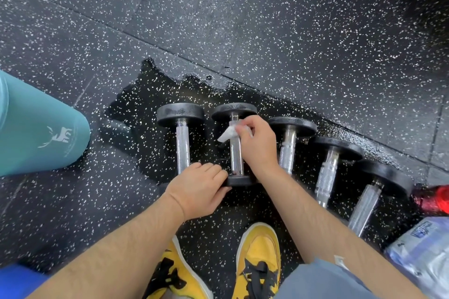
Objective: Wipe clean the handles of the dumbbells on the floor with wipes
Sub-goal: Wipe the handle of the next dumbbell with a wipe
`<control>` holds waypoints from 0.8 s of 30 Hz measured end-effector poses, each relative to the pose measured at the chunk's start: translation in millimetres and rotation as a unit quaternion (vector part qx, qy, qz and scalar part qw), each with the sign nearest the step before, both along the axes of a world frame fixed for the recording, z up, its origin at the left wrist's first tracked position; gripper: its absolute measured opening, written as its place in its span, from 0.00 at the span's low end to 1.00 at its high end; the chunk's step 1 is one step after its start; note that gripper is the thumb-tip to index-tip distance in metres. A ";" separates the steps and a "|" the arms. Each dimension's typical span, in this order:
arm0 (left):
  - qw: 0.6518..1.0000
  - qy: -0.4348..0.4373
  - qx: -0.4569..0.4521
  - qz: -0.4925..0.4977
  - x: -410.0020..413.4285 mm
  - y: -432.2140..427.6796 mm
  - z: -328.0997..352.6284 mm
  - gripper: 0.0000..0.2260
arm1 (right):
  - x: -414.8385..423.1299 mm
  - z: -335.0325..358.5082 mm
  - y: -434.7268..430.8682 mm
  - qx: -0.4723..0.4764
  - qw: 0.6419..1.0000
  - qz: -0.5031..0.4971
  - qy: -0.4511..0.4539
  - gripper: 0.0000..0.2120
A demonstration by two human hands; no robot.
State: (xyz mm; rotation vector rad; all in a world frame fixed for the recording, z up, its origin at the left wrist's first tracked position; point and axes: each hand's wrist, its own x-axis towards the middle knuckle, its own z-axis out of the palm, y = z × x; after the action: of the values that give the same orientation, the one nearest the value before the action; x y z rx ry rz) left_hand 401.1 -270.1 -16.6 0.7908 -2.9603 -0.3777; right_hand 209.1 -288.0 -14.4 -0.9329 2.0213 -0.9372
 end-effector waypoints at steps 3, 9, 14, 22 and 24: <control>1.000 -0.001 0.002 -0.003 1.1 0.3 -0.1 0.15 | 0.7 0.9 7.5 0.013 1.000 -0.009 -0.009 0.02; 1.000 0.001 0.011 0.004 -0.3 -0.2 -0.5 0.15 | 5.3 -2.0 1.5 0.004 1.000 -0.029 0.006 0.05; 1.000 -0.007 0.015 0.000 1.9 1.6 -2.5 0.16 | 11.6 -1.3 8.0 -0.003 0.999 -0.015 0.040 0.07; 1.000 0.009 -0.001 -0.002 0.7 1.8 -2.4 0.15 | 8.4 -5.0 -8.1 0.009 0.999 -0.039 0.021 0.10; 1.000 0.010 0.002 -0.003 1.3 2.2 -1.9 0.15 | 7.5 -10.0 2.1 0.029 0.998 -0.049 -0.001 0.09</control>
State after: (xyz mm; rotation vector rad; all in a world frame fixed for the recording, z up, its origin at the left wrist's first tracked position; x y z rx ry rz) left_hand 402.3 -267.9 -18.6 0.7755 -2.9456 -0.3906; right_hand 216.6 -285.9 -24.3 -0.8079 2.0962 -0.9262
